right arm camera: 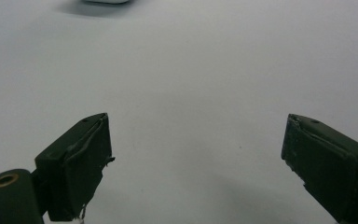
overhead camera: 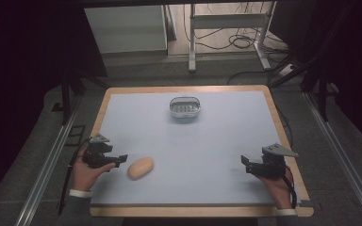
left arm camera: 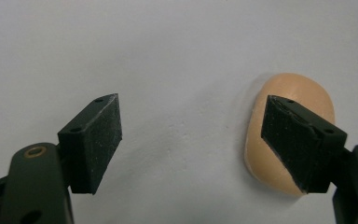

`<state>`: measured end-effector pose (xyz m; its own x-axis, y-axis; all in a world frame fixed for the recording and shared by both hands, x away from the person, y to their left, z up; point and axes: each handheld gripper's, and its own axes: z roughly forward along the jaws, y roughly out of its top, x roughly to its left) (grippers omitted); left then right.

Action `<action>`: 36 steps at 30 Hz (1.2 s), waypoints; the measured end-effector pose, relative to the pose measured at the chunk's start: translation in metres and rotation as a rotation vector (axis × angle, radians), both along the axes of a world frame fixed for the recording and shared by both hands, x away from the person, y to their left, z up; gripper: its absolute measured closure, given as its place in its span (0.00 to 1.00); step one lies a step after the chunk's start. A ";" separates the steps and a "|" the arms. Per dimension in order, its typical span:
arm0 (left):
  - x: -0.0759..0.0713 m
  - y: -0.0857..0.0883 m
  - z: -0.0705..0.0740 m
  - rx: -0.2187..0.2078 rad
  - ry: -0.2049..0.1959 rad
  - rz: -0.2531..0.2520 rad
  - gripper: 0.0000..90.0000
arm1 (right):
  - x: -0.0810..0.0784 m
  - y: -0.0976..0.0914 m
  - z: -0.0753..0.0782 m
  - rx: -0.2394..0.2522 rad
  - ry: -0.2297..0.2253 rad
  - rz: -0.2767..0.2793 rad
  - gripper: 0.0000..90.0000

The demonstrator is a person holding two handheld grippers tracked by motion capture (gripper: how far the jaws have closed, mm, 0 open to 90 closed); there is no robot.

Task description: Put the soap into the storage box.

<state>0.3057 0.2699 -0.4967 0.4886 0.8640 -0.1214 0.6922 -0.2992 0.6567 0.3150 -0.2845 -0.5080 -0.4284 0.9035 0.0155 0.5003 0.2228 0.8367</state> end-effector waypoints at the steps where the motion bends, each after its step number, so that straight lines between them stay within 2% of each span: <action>1: 0.000 -0.001 0.003 0.004 0.000 -0.008 0.23 | 0.000 0.001 0.000 -0.002 -0.001 0.003 0.10; 6: 0.002 -0.006 0.010 0.031 -0.004 -0.033 0.23 | -0.004 0.003 0.003 -0.009 -0.013 0.008 0.10; 10: 0.004 -0.008 0.015 0.029 -0.004 -0.056 0.23 | -0.005 0.001 0.004 -0.008 -0.016 0.000 0.10; 12: 0.005 -0.010 0.018 0.040 -0.005 -0.060 0.23 | -0.005 0.001 0.003 0.004 -0.010 -0.002 0.10; 17: 0.006 -0.018 0.025 0.064 -0.005 -0.089 0.23 | -0.006 0.001 0.001 -0.007 0.000 0.002 0.10; 21: 0.006 -0.026 0.028 0.084 -0.004 -0.110 0.23 | -0.006 0.000 0.002 0.020 0.004 0.003 0.10; 31: 0.003 -0.044 0.019 0.134 0.033 -0.176 0.22 | -0.006 0.002 0.000 0.009 0.007 0.004 0.10; 36: 0.002 -0.054 0.011 0.142 0.058 -0.206 0.22 | -0.006 0.004 -0.002 -0.002 0.014 0.009 0.10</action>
<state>0.3076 0.2164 -0.4860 0.6520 0.7572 -0.0393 0.6425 -0.5243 0.5589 0.3089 -0.2805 -0.5102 -0.4359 0.8998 0.0197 0.5096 0.2287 0.8294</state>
